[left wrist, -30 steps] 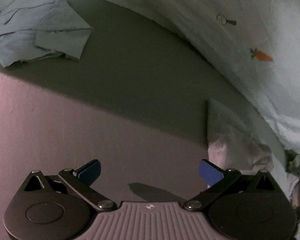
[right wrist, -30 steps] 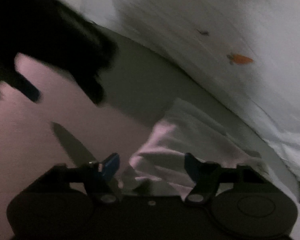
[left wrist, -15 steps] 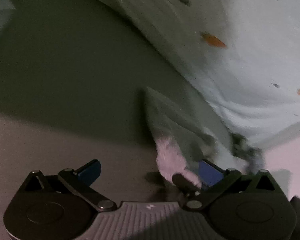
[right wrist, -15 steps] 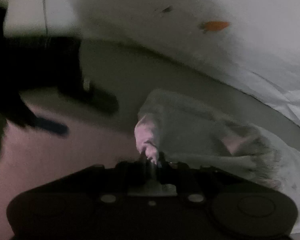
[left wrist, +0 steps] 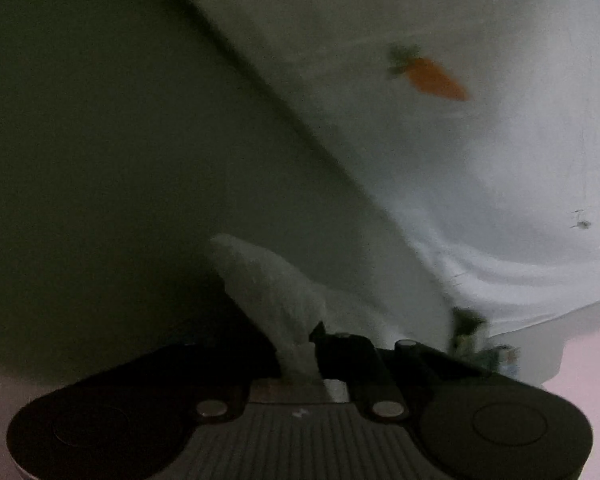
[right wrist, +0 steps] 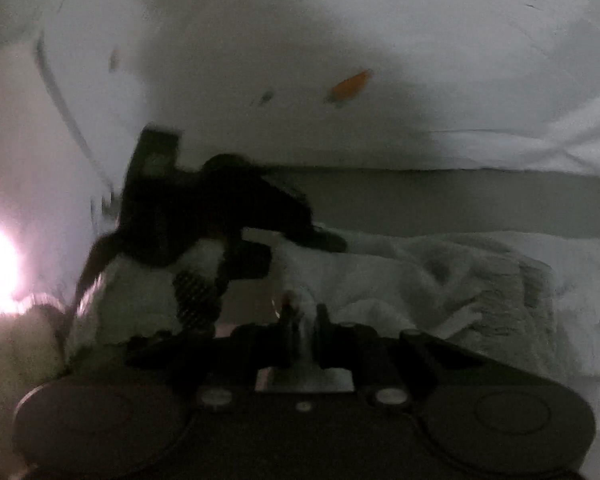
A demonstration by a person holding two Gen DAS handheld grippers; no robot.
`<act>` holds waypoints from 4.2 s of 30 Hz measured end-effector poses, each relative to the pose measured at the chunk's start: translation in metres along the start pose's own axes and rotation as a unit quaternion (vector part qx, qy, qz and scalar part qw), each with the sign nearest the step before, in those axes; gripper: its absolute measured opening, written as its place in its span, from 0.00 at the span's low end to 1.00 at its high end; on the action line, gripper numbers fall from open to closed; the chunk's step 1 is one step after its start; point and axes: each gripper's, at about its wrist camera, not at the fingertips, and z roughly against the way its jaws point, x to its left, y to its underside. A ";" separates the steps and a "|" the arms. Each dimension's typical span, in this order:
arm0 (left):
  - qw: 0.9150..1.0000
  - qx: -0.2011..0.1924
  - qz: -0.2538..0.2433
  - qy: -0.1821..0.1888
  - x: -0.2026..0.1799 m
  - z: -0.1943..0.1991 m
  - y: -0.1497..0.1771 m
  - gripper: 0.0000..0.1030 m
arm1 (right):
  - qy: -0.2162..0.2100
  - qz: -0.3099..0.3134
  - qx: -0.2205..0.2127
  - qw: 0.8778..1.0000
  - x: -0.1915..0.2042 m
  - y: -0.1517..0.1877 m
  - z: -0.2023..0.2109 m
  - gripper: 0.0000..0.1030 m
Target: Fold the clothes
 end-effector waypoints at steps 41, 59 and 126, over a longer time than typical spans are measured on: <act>0.970 0.016 -0.198 -0.139 -0.112 -0.095 0.156 0.74 | 0.119 -0.087 0.042 0.988 -0.261 0.047 0.008 0.70; 0.974 0.016 -0.198 -0.112 -0.105 -0.087 0.162 0.82 | 0.117 -0.202 -0.010 0.972 -0.303 0.022 -0.010 0.57; 0.957 0.016 -0.235 -0.171 -0.150 -0.090 0.232 0.86 | 0.165 0.072 0.020 0.983 -0.275 0.049 0.049 0.58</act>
